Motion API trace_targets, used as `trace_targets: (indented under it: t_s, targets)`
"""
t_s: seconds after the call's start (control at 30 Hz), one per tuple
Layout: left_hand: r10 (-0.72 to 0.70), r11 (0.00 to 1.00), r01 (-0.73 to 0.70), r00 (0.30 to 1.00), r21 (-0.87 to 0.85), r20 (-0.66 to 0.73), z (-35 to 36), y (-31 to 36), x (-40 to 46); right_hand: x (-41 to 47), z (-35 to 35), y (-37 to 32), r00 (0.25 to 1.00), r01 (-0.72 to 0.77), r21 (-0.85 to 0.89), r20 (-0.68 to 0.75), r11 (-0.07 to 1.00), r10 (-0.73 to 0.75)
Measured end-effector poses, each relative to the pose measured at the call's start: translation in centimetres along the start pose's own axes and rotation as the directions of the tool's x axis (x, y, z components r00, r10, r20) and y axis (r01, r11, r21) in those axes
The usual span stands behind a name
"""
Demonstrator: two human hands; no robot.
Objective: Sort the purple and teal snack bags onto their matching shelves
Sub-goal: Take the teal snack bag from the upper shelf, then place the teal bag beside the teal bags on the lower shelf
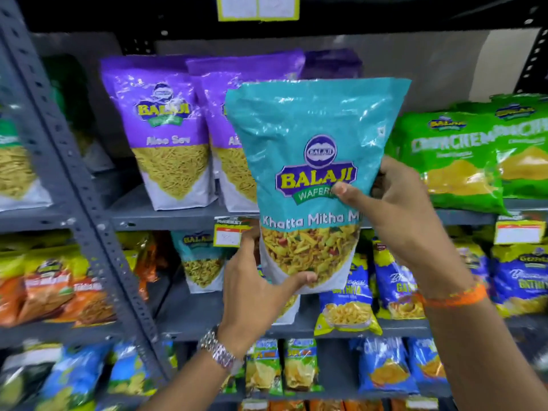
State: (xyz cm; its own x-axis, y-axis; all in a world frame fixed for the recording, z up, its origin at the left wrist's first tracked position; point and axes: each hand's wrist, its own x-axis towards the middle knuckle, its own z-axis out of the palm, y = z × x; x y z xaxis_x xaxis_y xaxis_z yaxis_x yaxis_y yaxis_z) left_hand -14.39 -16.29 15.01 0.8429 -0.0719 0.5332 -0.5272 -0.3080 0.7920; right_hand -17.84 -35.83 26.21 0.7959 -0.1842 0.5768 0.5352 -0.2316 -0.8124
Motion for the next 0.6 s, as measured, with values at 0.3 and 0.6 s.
trace_targets:
  t_s: [0.3,0.6]
  targets:
    - [-0.289,0.955,0.291,0.957,0.059,-0.037,-9.0,-12.5,-7.4,-6.7,14.8,9.6,0.984,-0.115,-0.166,0.114,0.979,0.134]
    - [-0.403,0.899,0.391,0.915,0.198,0.020,-12.9,-23.4,-5.5,-8.6,25.5,18.2,0.966,-0.222,-0.240,0.081,0.945,0.247]
